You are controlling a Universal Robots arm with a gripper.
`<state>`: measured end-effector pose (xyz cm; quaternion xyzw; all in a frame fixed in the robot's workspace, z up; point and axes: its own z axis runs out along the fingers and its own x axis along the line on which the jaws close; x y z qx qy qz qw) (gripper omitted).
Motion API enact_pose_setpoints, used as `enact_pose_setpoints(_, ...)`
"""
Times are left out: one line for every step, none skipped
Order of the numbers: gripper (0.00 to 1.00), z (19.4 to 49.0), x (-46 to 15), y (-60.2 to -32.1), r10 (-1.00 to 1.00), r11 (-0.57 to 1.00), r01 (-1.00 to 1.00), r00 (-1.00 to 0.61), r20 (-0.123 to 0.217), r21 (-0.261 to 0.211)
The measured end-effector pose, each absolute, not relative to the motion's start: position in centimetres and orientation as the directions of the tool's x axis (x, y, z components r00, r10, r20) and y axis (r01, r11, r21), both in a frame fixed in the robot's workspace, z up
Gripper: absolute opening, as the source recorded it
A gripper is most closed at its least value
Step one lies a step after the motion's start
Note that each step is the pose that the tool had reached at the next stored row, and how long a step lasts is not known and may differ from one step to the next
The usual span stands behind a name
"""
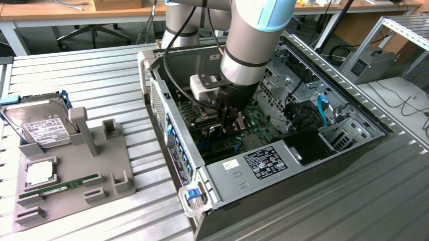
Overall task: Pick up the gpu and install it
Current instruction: 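Insert the gpu into the slot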
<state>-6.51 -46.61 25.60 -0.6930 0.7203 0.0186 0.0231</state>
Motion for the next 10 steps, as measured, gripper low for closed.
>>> enact_pose_setpoints(0.27, 25.60, -6.51, -46.61, -0.998, 0.039, -0.999, -0.038, -0.059, -0.005)
enact_pose_setpoints(0.27, 25.60, -6.51, -46.61, -0.998, 0.039, -0.999, -0.038, -0.059, -0.005)
enact_pose_setpoints(0.27, 25.60, -6.51, -46.61, -0.998, 0.039, -0.999, -0.038, -0.059, -0.005)
enact_pose_setpoints(0.27, 25.60, -6.51, -46.61, -0.998, 0.039, -0.999, -0.038, -0.059, -0.005)
enact_pose_setpoints(0.27, 25.60, -6.51, -46.61, -0.998, 0.039, -0.999, -0.038, -0.059, -0.005)
enact_pose_setpoints(0.27, 25.60, -6.51, -46.61, -0.998, 0.039, -0.999, -0.038, -0.059, -0.005)
enact_pose_setpoints(0.27, 25.60, -6.51, -46.61, -0.998, 0.039, -0.999, -0.038, -0.059, -0.005)
enact_pose_setpoints(0.27, 25.60, -6.51, -46.61, -0.998, 0.039, -0.999, -0.038, -0.059, -0.005)
enact_pose_setpoints(0.27, 25.60, -6.51, -46.61, -0.998, 0.039, -0.999, -0.038, -0.059, -0.005)
enact_pose_setpoints(0.27, 25.60, -6.51, -46.61, -0.998, 0.039, -0.999, -0.038, -0.059, -0.005)
